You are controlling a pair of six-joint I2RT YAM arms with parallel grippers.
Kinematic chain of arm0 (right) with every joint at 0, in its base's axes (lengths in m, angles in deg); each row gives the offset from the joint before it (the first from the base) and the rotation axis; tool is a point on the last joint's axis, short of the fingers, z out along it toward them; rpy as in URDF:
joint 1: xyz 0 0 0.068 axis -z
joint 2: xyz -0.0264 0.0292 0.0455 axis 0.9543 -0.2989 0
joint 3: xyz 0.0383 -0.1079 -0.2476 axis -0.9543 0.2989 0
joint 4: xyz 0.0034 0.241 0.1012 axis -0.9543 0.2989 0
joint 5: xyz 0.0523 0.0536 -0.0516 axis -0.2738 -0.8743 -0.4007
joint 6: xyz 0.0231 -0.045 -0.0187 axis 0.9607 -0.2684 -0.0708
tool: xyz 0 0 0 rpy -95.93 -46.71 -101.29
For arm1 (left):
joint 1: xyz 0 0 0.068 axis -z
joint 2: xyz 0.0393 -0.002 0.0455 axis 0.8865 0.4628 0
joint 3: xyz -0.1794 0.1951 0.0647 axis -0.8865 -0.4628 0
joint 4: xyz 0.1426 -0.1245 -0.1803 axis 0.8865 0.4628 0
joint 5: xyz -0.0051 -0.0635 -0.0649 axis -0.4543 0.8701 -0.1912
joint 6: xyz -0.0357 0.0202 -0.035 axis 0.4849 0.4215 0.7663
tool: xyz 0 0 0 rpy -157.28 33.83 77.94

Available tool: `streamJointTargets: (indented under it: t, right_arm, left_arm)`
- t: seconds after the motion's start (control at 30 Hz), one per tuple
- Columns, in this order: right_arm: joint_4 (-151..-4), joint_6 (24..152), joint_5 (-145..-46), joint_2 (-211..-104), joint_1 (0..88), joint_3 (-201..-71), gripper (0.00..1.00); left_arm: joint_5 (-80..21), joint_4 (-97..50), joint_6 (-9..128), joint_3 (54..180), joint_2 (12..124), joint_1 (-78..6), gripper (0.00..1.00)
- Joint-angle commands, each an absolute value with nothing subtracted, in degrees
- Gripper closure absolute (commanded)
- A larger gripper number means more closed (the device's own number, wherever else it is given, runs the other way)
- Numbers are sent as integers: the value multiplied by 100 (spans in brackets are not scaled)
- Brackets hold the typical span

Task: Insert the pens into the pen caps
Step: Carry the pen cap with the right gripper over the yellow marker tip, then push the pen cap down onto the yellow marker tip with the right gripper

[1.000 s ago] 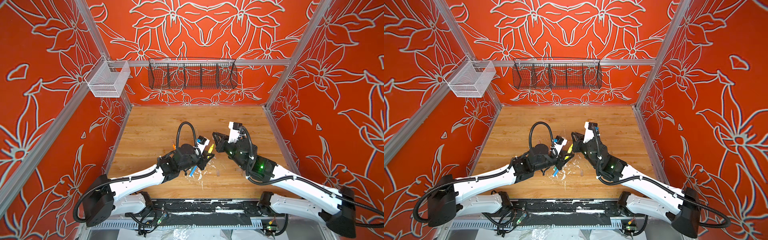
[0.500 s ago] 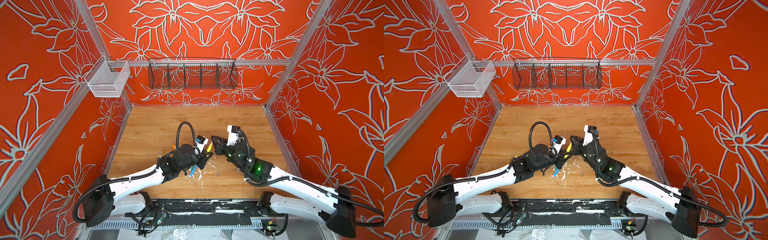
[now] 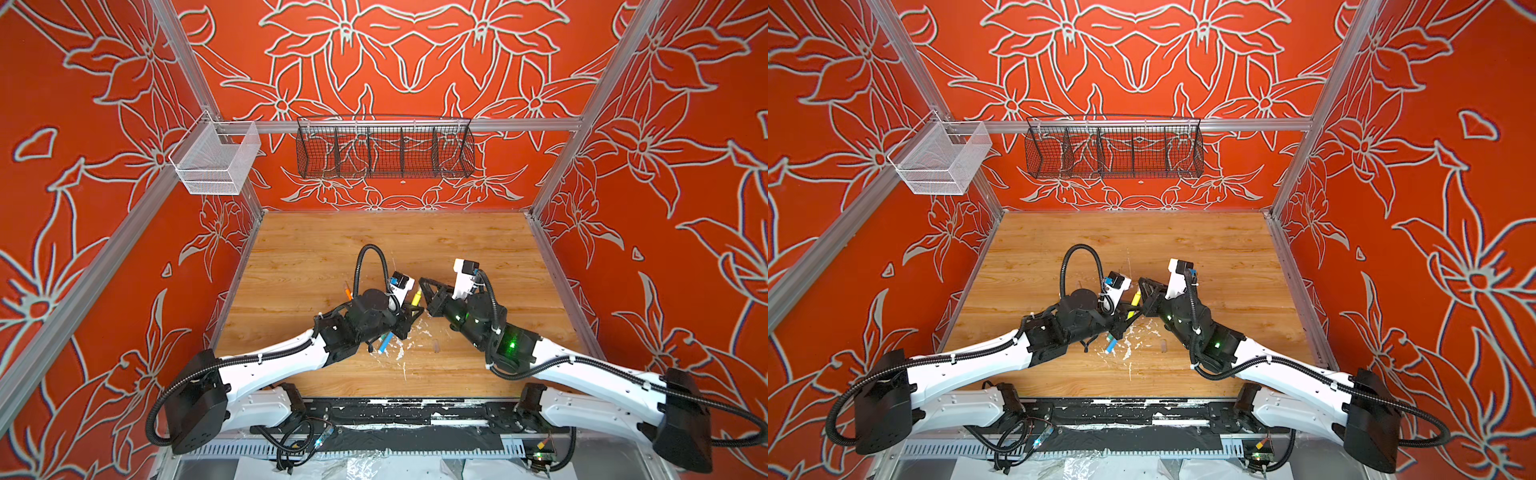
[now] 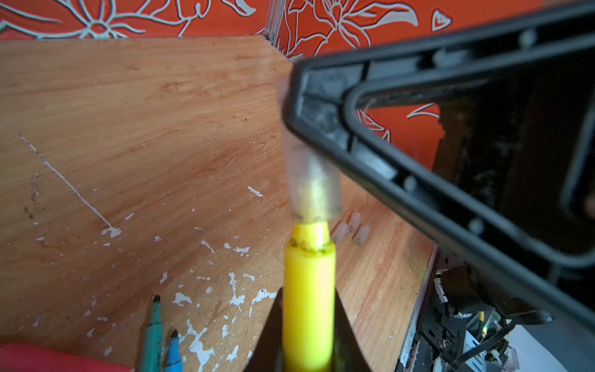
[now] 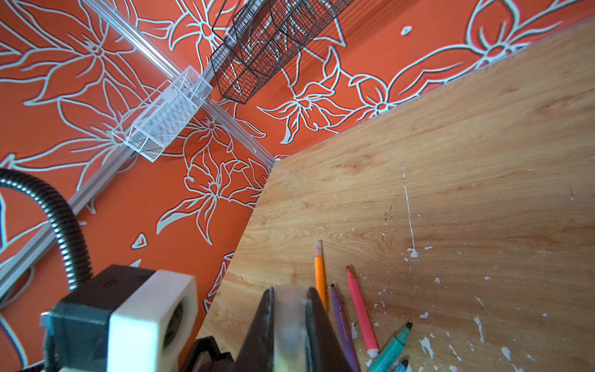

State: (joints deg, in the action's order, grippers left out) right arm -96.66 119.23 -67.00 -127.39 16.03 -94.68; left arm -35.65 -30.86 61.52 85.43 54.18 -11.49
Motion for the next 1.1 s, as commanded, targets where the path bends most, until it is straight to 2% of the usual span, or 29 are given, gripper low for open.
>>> streamJointTargets:
  t: [0.0, 0.27, 0.47, 0.6, 0.87, 1.07]
  right_arm:
    - [-9970, 12280, -6517, -12790, 1212, -9180, 100]
    - [-10273, 12315, -5971, -13107, 663, -9128, 100]
    - [-9843, 12155, -5822, -12892, 646, -9221, 69]
    - [-9104, 11916, -5648, -12542, 647, -9463, 57]
    - [-8341, 11465, -5422, -11714, 722, -9676, 51]
    - [-8199, 11292, -6518, -11792, 1385, -10093, 52]
  left_arm:
    - [-3794, -3367, 6316, 8516, 5223, -1235, 100]
    - [-3721, -3484, 6165, 8441, 5136, -1234, 100]
    - [-3481, -3662, 6029, 8361, 5097, -1234, 100]
    - [-3377, -3682, 5963, 8365, 5095, -1233, 100]
    - [-3273, -3722, 5921, 8344, 5104, -1233, 100]
    - [-3015, -3817, 5866, 8319, 5087, -1233, 100]
